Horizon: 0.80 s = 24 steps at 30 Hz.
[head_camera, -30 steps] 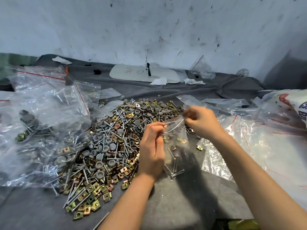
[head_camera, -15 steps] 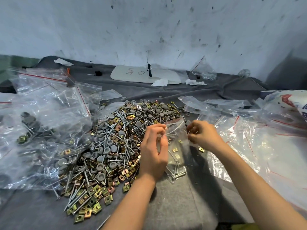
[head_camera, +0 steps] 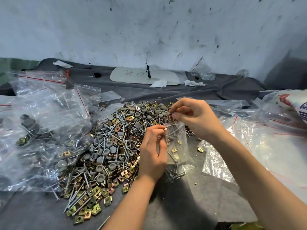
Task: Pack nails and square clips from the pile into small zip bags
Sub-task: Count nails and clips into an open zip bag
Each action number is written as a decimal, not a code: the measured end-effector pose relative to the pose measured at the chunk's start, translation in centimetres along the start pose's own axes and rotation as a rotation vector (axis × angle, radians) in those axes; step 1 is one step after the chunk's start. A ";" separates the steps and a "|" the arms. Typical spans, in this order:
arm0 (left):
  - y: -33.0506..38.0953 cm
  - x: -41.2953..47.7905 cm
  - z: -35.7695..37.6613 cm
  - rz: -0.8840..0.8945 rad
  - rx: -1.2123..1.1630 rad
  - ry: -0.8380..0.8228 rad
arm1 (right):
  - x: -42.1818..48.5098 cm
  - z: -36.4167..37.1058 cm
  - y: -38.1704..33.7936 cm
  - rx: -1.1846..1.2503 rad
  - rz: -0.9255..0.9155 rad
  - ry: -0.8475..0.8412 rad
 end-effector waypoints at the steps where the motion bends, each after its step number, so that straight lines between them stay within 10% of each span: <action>1: 0.0 0.0 0.0 0.004 0.000 0.003 | 0.0 0.1 0.2 -0.002 0.006 -0.005; 9: -0.3 -0.1 0.1 -0.018 -0.025 0.006 | 1.6 -1.0 4.1 -0.117 0.121 0.187; 16: -0.2 0.0 0.2 -0.027 -0.021 0.018 | 0.0 2.9 11.6 -0.492 0.369 -0.026; 24: -0.2 0.0 0.3 -0.023 0.012 -0.002 | 0.4 1.4 9.5 -0.210 0.300 0.150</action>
Point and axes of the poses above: each hand's wrist, its own x-axis towards the middle knuckle, its own z-axis out of the palm, y = z × x, the point moved 3 cm from there along x, towards the middle knuckle, and after that the axes turned 6 degrees about z, right-handed, at the moved point
